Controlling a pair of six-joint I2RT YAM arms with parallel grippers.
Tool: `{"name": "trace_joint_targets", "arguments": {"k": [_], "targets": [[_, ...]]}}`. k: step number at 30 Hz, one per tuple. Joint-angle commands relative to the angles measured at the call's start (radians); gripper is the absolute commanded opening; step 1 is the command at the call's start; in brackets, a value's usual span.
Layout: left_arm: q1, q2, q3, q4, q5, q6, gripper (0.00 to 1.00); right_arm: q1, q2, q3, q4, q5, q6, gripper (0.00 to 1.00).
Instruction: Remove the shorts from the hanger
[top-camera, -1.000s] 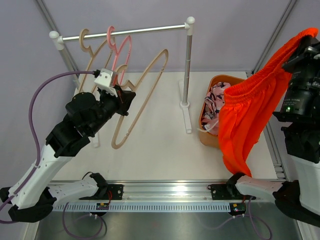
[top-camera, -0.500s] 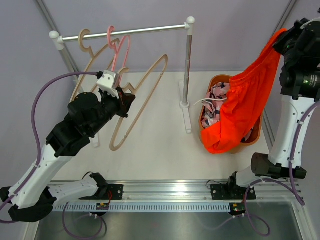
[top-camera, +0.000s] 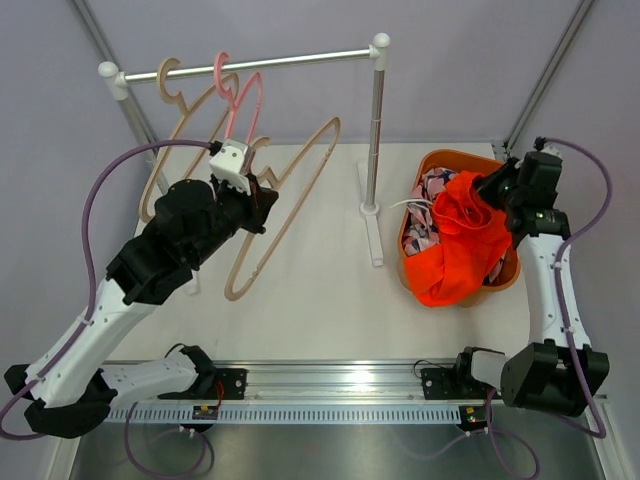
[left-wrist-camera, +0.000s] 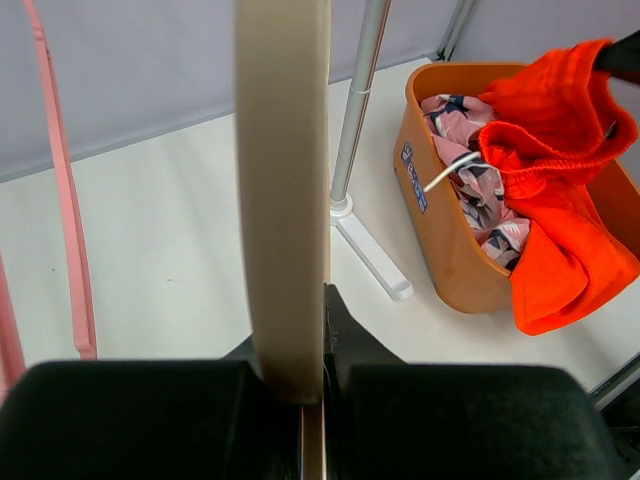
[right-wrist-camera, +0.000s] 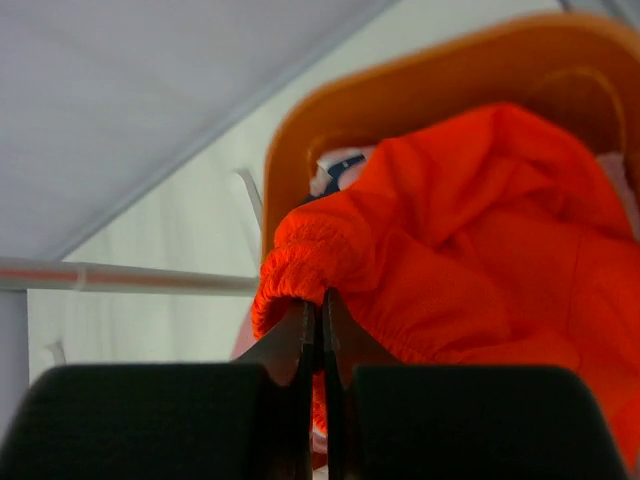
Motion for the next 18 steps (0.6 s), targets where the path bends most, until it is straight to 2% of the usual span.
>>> {"name": "trace_joint_targets", "arguments": {"k": [1, 5, 9, 12, 15, 18], "targets": [[-0.004, 0.022, 0.038, 0.033, 0.008, -0.012, 0.00, -0.002, 0.023, -0.219, 0.212, -0.127, 0.094, 0.00], [-0.005, 0.056, 0.069, 0.013, 0.010, -0.028, 0.00, 0.004, 0.091, -0.394, 0.328, -0.210, 0.143, 0.00], [-0.005, 0.096, 0.124, -0.013, 0.004, -0.040, 0.00, 0.004, 0.138, -0.431, 0.370, -0.228, 0.149, 0.01], [-0.005, 0.143, 0.170, -0.057, -0.006, -0.040, 0.00, 0.004, 0.132, -0.428, 0.361, -0.224, 0.142, 0.13], [-0.005, 0.180, 0.231, -0.088, -0.021, -0.040, 0.00, 0.004, 0.077, -0.411, 0.338, -0.216, 0.135, 0.34], [-0.004, 0.215, 0.279, -0.106, -0.030, -0.034, 0.00, 0.004, 0.037, -0.393, 0.297, -0.217, 0.120, 0.43]]}}
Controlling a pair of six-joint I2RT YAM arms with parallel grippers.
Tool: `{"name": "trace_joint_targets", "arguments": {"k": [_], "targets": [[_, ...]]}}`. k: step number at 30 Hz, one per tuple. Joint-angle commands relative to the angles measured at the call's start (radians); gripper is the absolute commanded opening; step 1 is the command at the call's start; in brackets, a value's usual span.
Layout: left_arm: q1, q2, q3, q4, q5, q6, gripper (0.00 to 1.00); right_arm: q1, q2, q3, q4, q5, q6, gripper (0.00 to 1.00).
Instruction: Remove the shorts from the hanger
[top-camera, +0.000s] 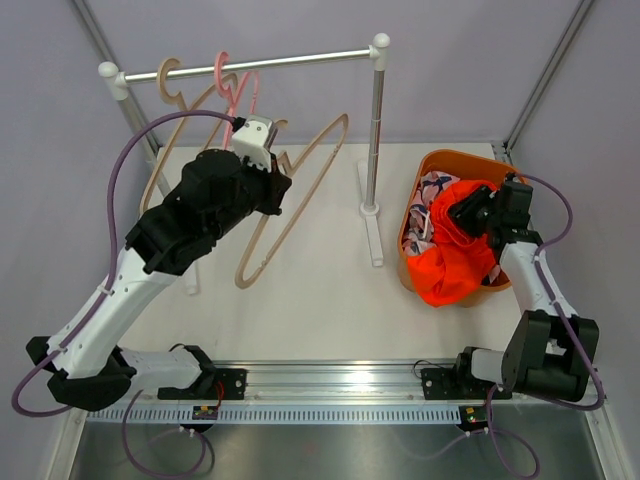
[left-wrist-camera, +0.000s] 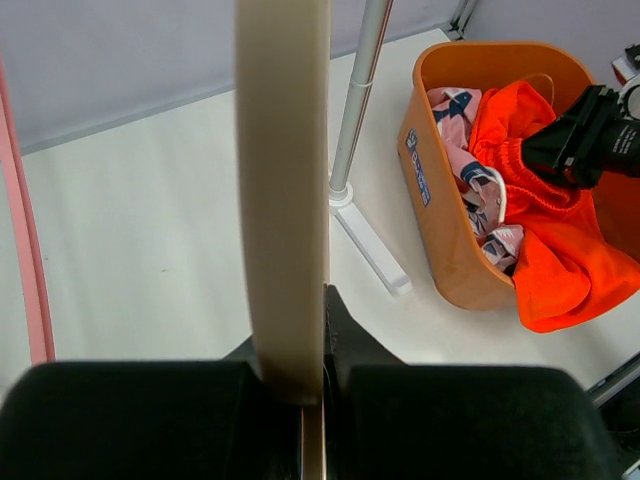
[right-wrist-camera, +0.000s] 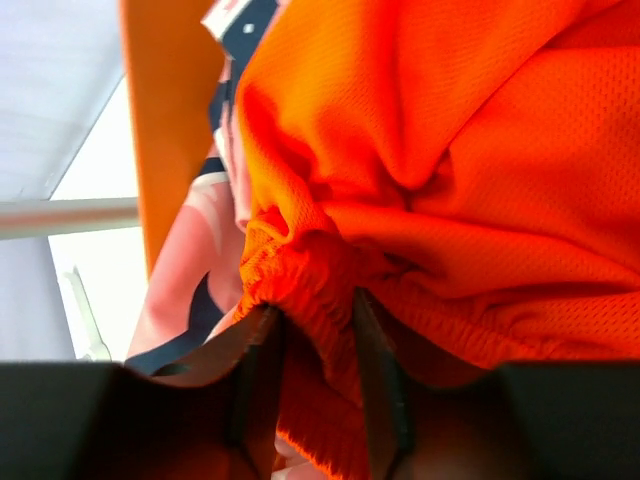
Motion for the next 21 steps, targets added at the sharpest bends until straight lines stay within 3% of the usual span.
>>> {"name": "trace_joint_targets", "arguments": {"k": [1, 6, 21], "targets": [[-0.004, 0.050, 0.097, -0.014, -0.026, 0.000, 0.00, 0.005, -0.077, 0.033, -0.035, -0.020, -0.020, 0.45], [0.016, 0.136, 0.227, -0.037, -0.058, 0.029, 0.00, 0.005, -0.205, 0.076, -0.106, -0.009, -0.039, 0.59], [0.191, 0.427, 0.560, -0.035, 0.002, 0.080, 0.00, 0.006, -0.423, 0.207, -0.233, -0.035, -0.056, 0.66]]}}
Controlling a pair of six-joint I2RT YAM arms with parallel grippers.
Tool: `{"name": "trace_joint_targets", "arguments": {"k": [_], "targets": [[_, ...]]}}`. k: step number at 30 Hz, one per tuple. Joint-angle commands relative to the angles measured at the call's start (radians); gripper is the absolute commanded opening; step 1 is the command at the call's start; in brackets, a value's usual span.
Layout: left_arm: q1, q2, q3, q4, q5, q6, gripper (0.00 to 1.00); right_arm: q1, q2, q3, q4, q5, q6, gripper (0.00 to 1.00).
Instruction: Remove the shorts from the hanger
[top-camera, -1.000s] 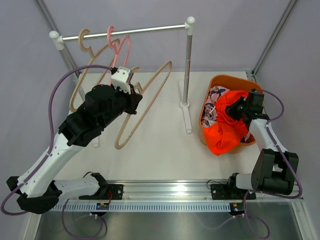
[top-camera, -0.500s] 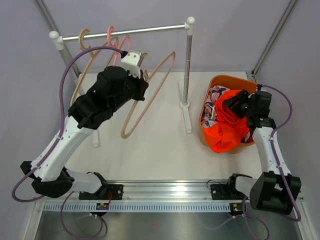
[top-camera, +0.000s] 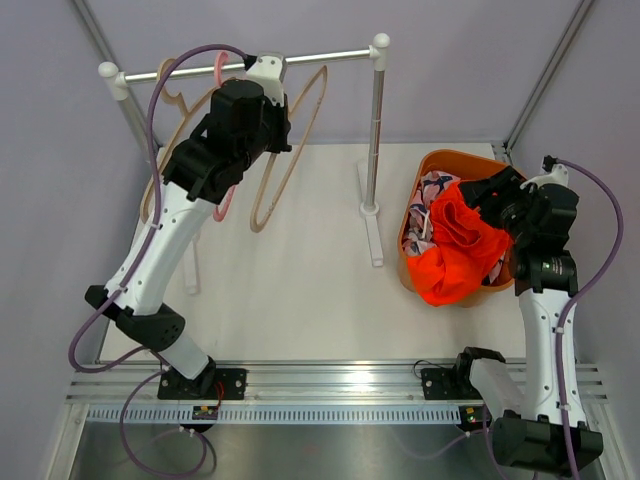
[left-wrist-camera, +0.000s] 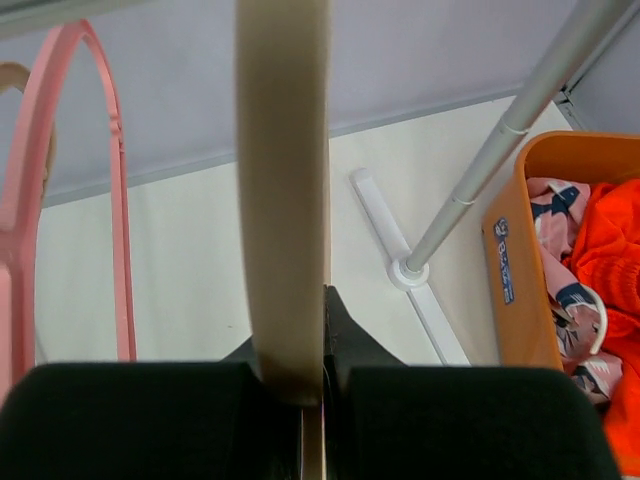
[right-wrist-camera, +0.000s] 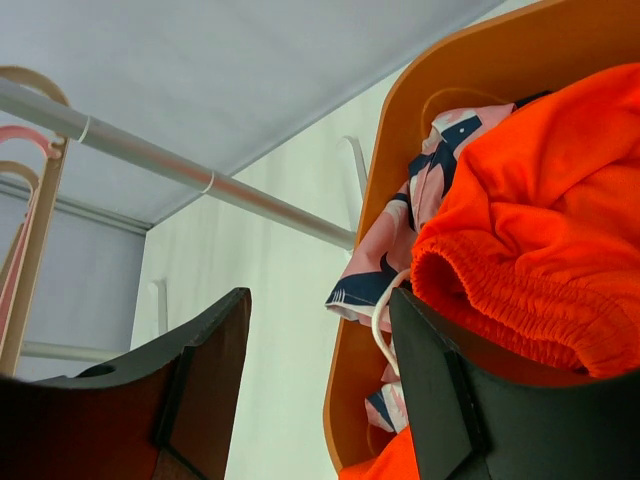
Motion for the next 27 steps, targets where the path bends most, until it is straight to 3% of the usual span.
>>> {"name": "trace_joint_targets", "arguments": {"k": [1, 15, 27], "targets": [[0.025, 0.024, 0.089, 0.069, 0.022, 0.032, 0.00, 0.005, -0.024, 0.046, -0.043, -0.029, -0.019, 0.66], [0.087, 0.117, 0.157, 0.176, 0.047, 0.038, 0.01, 0.005, -0.038, 0.060, -0.055, -0.051, -0.030, 0.66], [0.119, 0.200, 0.179, 0.158, 0.099, 0.010, 0.06, 0.005, -0.036, 0.069, -0.080, -0.065, -0.045, 0.67]]}}
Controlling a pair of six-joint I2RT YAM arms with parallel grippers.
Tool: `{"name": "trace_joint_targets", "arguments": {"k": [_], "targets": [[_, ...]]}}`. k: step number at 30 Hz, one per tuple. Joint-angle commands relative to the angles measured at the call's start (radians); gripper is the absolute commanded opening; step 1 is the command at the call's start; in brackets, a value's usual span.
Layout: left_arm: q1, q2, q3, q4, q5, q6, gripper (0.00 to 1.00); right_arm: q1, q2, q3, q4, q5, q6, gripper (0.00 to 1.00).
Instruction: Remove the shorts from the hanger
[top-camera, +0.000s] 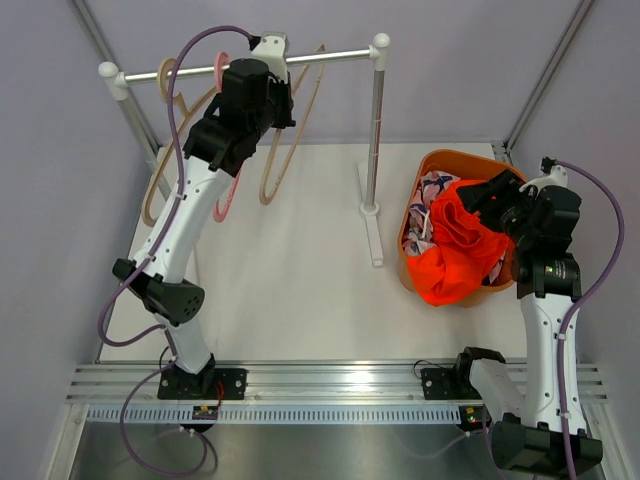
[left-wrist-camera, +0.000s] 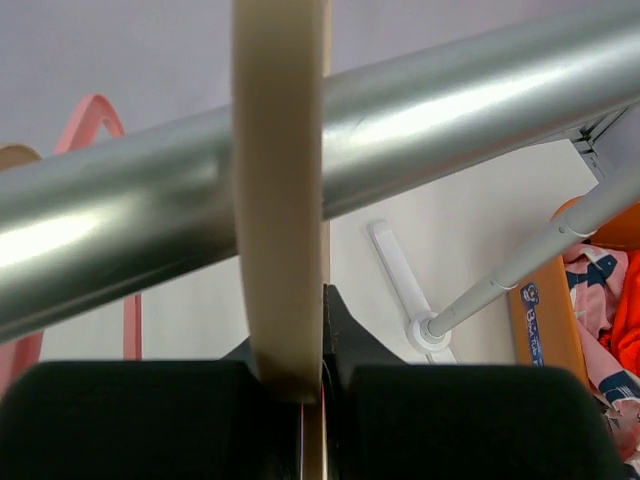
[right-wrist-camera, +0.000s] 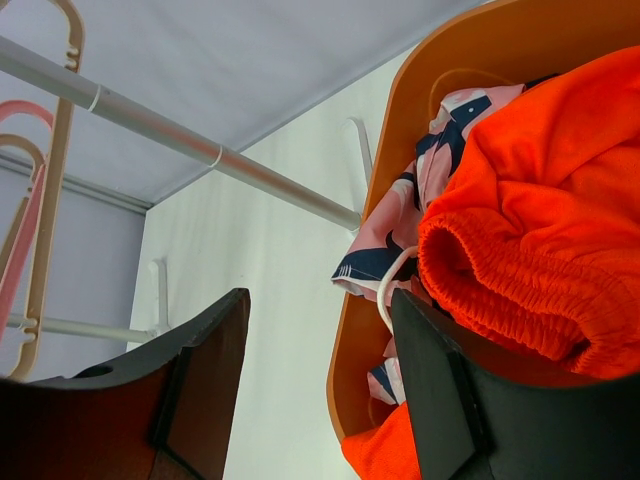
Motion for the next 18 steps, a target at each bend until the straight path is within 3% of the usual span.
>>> {"name": "trace_joint_targets", "arguments": {"k": [1, 8, 18], "targets": [[0.008, 0.008, 0.026, 0.050, 0.039, -0.017, 0.06, 0.005, -0.011, 0.038, 0.001, -0.035, -0.019, 0.67], [0.009, -0.051, -0.077, 0.079, 0.039, -0.024, 0.15, 0.005, -0.014, 0.032, 0.000, -0.038, -0.016, 0.67], [0.009, -0.113, -0.115, 0.113, 0.021, -0.004, 0.16, 0.005, -0.023, 0.025, 0.009, -0.046, -0.003, 0.67]]}}
